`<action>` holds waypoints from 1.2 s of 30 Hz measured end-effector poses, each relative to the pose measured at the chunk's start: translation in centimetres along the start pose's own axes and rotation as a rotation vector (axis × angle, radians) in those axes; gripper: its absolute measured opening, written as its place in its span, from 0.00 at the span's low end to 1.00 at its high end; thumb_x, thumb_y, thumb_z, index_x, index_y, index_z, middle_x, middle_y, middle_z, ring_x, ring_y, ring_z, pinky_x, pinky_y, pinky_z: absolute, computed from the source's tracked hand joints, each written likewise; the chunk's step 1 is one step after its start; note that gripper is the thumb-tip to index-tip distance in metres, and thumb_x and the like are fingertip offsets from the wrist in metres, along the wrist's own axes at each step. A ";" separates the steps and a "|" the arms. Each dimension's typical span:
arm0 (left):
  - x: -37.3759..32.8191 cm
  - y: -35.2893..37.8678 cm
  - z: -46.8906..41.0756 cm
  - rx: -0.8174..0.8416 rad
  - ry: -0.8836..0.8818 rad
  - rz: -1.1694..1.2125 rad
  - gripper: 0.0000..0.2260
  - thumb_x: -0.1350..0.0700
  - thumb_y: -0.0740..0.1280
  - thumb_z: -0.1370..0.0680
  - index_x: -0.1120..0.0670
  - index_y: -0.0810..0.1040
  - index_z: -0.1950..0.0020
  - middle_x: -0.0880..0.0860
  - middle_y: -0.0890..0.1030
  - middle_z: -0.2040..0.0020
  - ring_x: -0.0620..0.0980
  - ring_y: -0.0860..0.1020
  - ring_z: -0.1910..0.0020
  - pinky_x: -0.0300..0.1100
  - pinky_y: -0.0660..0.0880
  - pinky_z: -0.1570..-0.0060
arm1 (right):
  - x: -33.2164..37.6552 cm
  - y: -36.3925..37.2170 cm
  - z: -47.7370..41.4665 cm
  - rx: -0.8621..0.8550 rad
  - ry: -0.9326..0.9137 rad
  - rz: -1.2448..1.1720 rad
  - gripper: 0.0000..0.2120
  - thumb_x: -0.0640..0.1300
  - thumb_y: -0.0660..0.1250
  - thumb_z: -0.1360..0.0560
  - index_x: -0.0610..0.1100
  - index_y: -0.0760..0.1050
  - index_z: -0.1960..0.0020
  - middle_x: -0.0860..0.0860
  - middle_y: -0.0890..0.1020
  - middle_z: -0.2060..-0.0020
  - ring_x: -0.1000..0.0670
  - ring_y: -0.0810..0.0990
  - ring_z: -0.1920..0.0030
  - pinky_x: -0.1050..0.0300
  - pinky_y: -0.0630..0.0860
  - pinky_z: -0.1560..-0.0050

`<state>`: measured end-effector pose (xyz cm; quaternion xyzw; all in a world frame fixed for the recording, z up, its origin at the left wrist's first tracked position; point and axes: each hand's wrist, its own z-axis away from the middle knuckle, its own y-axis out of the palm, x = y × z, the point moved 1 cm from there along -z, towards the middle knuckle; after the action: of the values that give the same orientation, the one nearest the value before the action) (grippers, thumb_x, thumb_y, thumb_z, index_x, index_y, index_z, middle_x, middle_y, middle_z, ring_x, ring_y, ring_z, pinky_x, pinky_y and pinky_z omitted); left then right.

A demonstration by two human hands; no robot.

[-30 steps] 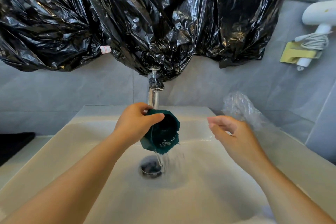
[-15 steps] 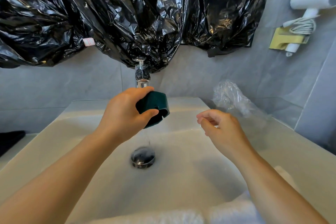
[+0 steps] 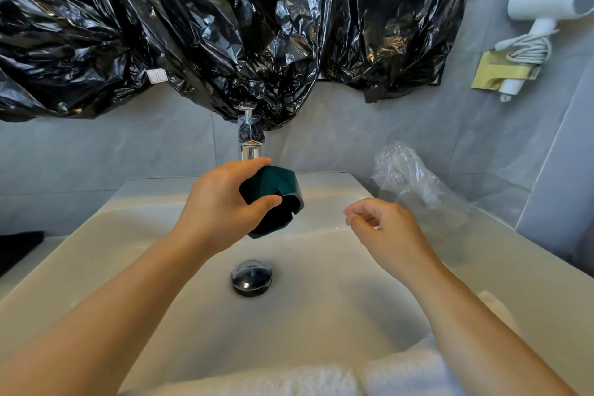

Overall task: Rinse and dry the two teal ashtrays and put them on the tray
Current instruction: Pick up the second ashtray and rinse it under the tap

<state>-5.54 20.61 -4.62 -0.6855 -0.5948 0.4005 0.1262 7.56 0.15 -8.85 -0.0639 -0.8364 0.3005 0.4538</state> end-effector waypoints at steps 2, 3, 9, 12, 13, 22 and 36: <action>-0.4 0.1 0.2 0.017 0.013 0.000 0.24 0.48 0.72 0.27 0.46 0.73 0.31 0.48 0.80 0.41 0.50 0.76 0.44 0.43 0.74 0.48 | -0.1 0.0 0.0 -0.001 -0.001 0.039 0.08 0.41 0.65 0.23 0.50 0.81 0.52 0.59 0.81 0.60 0.60 0.77 0.60 0.72 0.69 0.62; -0.6 0.2 0.3 0.027 0.027 -0.008 0.24 0.49 0.72 0.27 0.47 0.73 0.31 0.48 0.80 0.41 0.49 0.76 0.44 0.41 0.73 0.49 | 0.0 0.0 0.0 -0.001 -0.004 0.058 0.08 0.40 0.64 0.23 0.50 0.81 0.51 0.59 0.81 0.60 0.59 0.78 0.59 0.72 0.69 0.61; -3.0 -0.2 1.1 0.079 0.050 -0.042 0.24 0.49 0.71 0.26 0.48 0.72 0.30 0.49 0.80 0.40 0.50 0.76 0.44 0.44 0.75 0.47 | 1.8 -3.3 2.1 0.000 -0.069 0.177 0.11 0.42 0.63 0.23 0.47 0.81 0.45 0.53 0.83 0.52 0.53 0.80 0.51 0.57 0.77 0.47; -4.9 -0.6 1.8 0.063 0.033 -0.007 0.25 0.49 0.72 0.27 0.48 0.73 0.31 0.49 0.80 0.40 0.51 0.77 0.44 0.43 0.74 0.47 | 2.0 -6.8 4.2 -0.018 -0.100 0.226 0.09 0.44 0.64 0.24 0.48 0.81 0.47 0.54 0.84 0.54 0.54 0.81 0.53 0.57 0.78 0.48; -5.6 -0.8 2.2 0.056 0.034 -0.001 0.25 0.49 0.72 0.27 0.48 0.73 0.31 0.49 0.80 0.40 0.51 0.77 0.44 0.43 0.74 0.47 | 1.9 -8.0 5.0 -0.027 -0.096 0.244 0.09 0.44 0.65 0.25 0.48 0.82 0.47 0.53 0.84 0.55 0.54 0.81 0.54 0.56 0.78 0.48; -12.8 -2.2 5.9 -0.059 -0.072 0.265 0.22 0.52 0.75 0.29 0.48 0.77 0.35 0.47 0.81 0.46 0.50 0.78 0.46 0.46 0.77 0.46 | -2.1 -16.1 14.1 -0.021 0.041 0.337 0.09 0.44 0.65 0.23 0.48 0.81 0.45 0.53 0.83 0.52 0.54 0.81 0.53 0.61 0.76 0.52; -19.9 -2.5 11.6 -0.064 -0.151 0.540 0.21 0.57 0.76 0.29 0.54 0.79 0.37 0.51 0.83 0.49 0.49 0.81 0.48 0.41 0.78 0.47 | -12.4 -18.1 24.6 0.157 0.363 0.431 0.14 0.54 0.67 0.24 0.48 0.72 0.44 0.47 0.78 0.48 0.47 0.77 0.50 0.53 0.76 0.49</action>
<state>-14.86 -0.48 -2.60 -0.7910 -0.4108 0.4505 -0.0515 -1.85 -30.18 -17.68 -0.2576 -0.6828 0.4373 0.5255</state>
